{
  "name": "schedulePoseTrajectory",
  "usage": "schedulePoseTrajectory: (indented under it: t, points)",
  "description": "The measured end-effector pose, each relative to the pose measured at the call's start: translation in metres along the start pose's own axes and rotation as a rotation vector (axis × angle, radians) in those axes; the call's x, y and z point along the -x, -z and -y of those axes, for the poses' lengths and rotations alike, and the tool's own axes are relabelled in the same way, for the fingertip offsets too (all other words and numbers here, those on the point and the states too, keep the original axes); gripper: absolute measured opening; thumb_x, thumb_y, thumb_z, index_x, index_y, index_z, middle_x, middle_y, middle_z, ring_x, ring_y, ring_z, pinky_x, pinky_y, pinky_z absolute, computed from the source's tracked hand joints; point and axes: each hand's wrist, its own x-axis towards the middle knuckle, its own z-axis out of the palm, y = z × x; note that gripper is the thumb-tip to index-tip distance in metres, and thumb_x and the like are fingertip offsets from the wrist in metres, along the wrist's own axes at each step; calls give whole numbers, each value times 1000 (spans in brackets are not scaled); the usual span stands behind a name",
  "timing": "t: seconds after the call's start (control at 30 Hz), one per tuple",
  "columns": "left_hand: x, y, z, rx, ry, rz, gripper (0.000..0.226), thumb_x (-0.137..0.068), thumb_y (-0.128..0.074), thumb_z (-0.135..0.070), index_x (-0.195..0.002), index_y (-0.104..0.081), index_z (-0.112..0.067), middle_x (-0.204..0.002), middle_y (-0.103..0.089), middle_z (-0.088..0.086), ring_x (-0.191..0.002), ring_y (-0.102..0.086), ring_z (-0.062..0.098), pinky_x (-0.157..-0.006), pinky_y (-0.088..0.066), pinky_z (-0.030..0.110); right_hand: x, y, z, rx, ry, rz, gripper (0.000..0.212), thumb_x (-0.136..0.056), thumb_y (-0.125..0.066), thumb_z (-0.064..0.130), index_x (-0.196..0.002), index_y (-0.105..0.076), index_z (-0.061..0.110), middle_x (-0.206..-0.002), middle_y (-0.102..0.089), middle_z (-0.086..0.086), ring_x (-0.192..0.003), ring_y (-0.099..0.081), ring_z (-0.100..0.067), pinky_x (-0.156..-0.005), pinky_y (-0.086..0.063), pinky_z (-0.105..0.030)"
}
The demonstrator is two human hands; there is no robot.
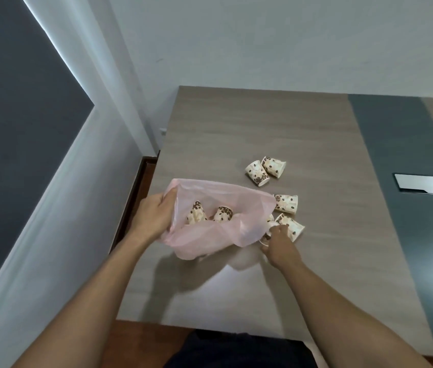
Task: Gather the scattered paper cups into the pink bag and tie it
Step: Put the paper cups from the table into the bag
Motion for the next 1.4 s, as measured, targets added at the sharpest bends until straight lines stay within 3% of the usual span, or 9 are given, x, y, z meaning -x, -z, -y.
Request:
schedulePoseTrajectory:
  t: [0.17,0.43,0.53,0.7,0.83,0.93,1.13,1.23,1.4]
  points:
    - [12,-7,5,42,19,78,96,-99,-42,-87,-62,-51,1,-45,-59,6,-45,-58,19,-68,-58,46,0,-14,-12,161,38,-113,47,-110,-59,29,-151,-47,10,-160,-39,-12,-139,-57,-36,-103,-57,-50]
    - [13,-16,7,103,-1,73,79,-103,-45,-74,-53,-51,-12,-44,-55,-3,-43,-54,6,-61,-44,34,3,-27,-30,137,-10,-156,57,-104,-72,34,-151,-47,13,-152,-39,-14,-141,-50,-33,-103,-58,-47]
    - [11,-18,2,115,42,-3,59,-90,-42,-73,-61,-47,-22,-55,-53,-10,-59,-54,12,-65,-43,39,7,-25,-32,-292,-132,-206,66,-90,-84,44,-135,-56,4,-139,-52,-19,-128,-59,-41,-96,-57,-47]
    - [5,-20,-4,217,89,-28,71,-100,-41,-65,-86,-64,0,-79,-66,5,-78,-63,24,-72,-47,39,6,44,-10,-1128,-246,-424,49,-96,-66,52,-113,-68,5,-104,-70,-14,-85,-69,-27,-74,-49,-36]
    - [1,-27,-11,197,78,1,65,-113,-39,-52,-97,-69,2,-88,-69,7,-81,-64,20,-69,-45,34,25,85,24,-1729,171,220,43,-92,-72,46,-123,-69,17,-104,-66,-10,-82,-62,-20,-81,-59,-41]
    - [1,-31,-21,186,53,-1,57,-115,-39,-49,-86,-68,-9,-87,-70,4,-83,-66,19,-65,-44,33,38,74,53,-1367,343,458,52,-94,-81,36,-137,-67,9,-121,-77,-13,-106,-75,-25,-99,-63,-46]
    - [5,-26,-29,146,-28,-59,61,-113,-41,-50,-64,-51,-15,-66,-64,5,-67,-63,21,-62,-45,36,40,33,105,-1007,288,227,50,-99,-80,49,-133,-64,16,-119,-84,8,-111,-77,1,-97,-55,-26]
    - [6,-24,-24,147,-65,-44,62,-111,-42,-57,-62,-46,-19,-56,-56,-4,-52,-54,5,-59,-42,36,30,22,113,-770,344,201,41,-96,-74,63,-127,-73,36,-120,-84,18,-118,-73,7,-108,-52,-25]
    - [6,-26,-20,108,-138,-97,64,-113,-46,-53,-58,-37,-22,-46,-49,-15,-45,-48,3,-50,-30,34,13,18,104,-416,384,153,68,-106,-58,64,-163,-54,27,-165,-57,6,-154,-51,-13,-126,-37,-29]
